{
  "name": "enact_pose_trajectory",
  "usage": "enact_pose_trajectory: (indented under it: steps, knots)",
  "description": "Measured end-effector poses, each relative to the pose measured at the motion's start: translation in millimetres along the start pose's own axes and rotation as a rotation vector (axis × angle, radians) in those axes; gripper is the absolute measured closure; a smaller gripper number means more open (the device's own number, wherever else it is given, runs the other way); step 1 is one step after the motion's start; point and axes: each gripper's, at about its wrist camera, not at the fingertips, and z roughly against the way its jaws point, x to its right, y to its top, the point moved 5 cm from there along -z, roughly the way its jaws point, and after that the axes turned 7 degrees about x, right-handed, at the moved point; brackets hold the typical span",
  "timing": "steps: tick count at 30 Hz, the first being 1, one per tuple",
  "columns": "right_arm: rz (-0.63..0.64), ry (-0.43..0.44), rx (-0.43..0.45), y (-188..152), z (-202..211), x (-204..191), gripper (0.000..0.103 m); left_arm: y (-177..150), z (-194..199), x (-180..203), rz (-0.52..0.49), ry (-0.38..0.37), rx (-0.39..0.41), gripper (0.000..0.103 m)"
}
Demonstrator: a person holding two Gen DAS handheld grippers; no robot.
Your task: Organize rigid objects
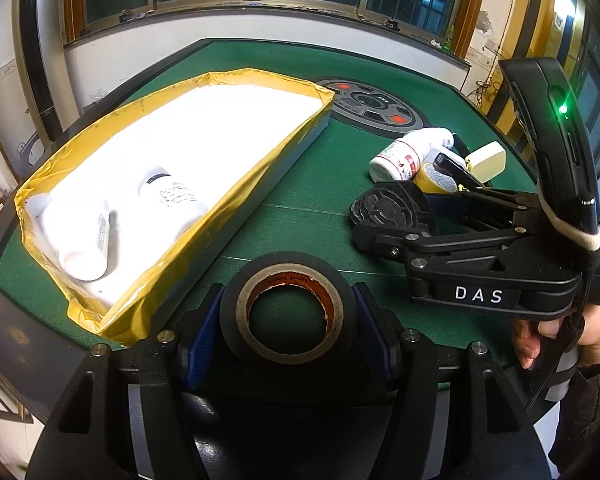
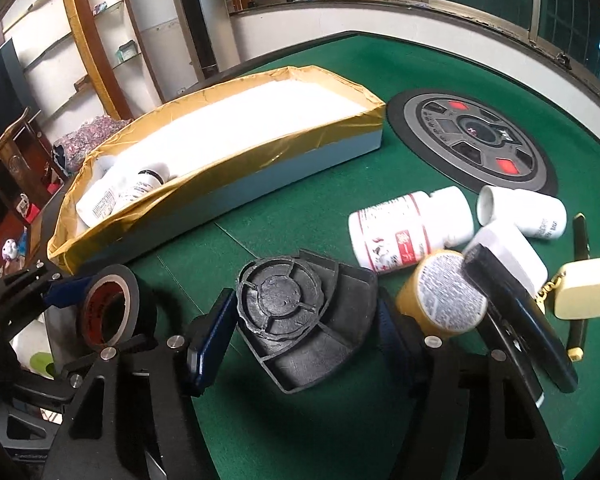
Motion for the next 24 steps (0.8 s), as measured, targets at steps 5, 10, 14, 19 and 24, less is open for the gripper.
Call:
enact_pose_trajectory:
  steps: [5,10,14,19,24]
  knots:
    - [-0.011,-0.013,0.020,1.7,9.0,4.8,0.041,1.1,1.0,3.4,-0.012,0.004,0.004,0.041]
    - [-0.010,-0.011,0.050,7.1,21.0,5.8,0.041,2.3,2.0,6.4,-0.025,0.015,0.009,0.041]
    - [-0.013,-0.005,0.077,12.5,30.6,5.0,0.041,3.6,5.1,6.9,-0.033,0.025,0.018,0.041]
    - [-0.014,0.000,0.097,16.2,36.2,2.6,0.041,5.2,8.0,5.8,-0.038,0.036,0.024,0.041]
    - [-0.019,0.007,0.100,16.6,36.4,2.5,0.041,12.3,18.5,0.1,-0.034,0.070,0.066,0.041]
